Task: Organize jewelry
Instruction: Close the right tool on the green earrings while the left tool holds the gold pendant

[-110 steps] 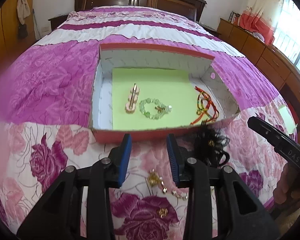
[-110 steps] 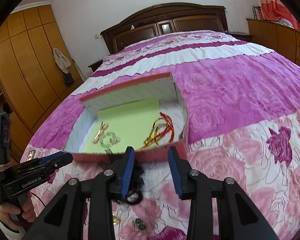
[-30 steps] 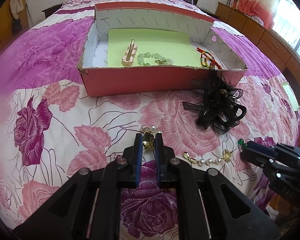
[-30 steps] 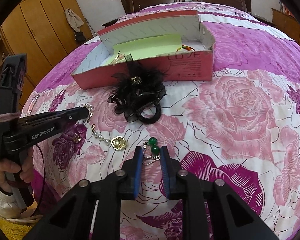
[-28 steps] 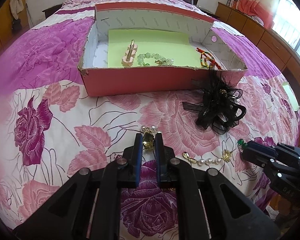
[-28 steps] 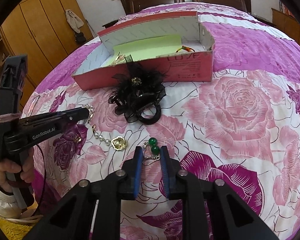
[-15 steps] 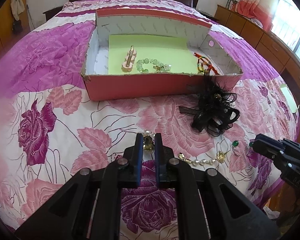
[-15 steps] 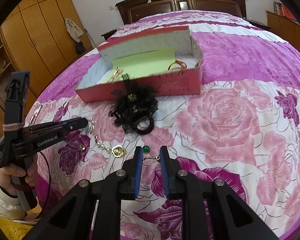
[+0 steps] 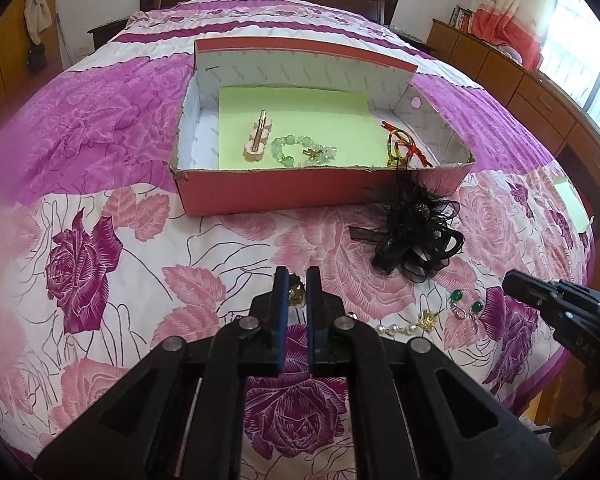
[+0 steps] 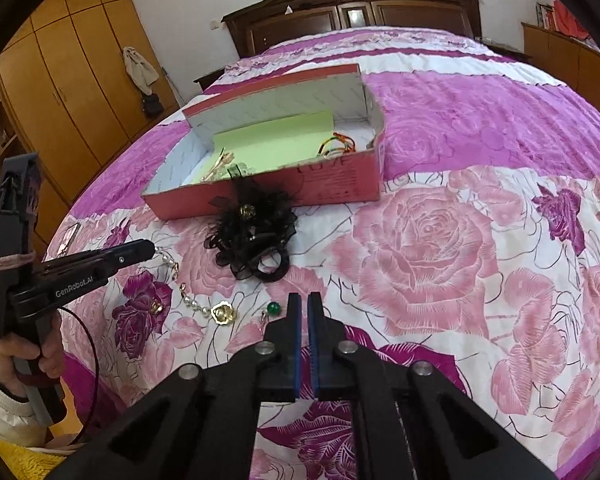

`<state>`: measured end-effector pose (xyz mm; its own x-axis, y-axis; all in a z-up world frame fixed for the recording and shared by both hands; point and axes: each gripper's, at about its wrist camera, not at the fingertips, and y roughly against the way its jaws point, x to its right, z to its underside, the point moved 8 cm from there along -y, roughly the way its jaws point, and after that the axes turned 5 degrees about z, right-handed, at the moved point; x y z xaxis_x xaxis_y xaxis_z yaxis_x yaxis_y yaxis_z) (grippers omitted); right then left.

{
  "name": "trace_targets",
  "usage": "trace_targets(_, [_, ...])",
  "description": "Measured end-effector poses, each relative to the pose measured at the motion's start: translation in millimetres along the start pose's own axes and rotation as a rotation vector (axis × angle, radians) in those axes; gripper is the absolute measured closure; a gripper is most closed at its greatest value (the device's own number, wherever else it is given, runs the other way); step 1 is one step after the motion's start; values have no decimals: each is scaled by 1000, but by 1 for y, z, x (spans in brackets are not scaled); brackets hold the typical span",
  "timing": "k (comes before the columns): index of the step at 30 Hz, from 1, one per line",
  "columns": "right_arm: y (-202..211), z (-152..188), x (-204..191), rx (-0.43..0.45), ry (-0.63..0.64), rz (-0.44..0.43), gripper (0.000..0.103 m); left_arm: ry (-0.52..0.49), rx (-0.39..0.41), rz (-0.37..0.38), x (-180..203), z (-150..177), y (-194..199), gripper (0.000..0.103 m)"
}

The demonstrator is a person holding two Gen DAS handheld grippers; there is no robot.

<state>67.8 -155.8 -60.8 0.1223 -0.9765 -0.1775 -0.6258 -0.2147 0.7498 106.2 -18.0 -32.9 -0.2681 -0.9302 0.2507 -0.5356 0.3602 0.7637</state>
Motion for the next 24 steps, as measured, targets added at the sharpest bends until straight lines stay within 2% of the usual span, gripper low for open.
trace_targets(3, [-6,6,-3,-35,2,-10,96,0,-1,1,0,0,0,103])
trace_targets(5, [-11,10,-6,-52,6,-15,91,-1,-2,0,1,1,0,103])
trace_targets(11, [-28,20,-8,-95,25,12,90,2,-4,-2,0,2,-1,103])
trace_targets(18, [-33,22,-8,-88,36,16,91,-1,-5,-1,0,3,0,103])
trace_targets(24, [-20,11,-8,-28,28,-3,91,11,7,7,-2,-1,5,103])
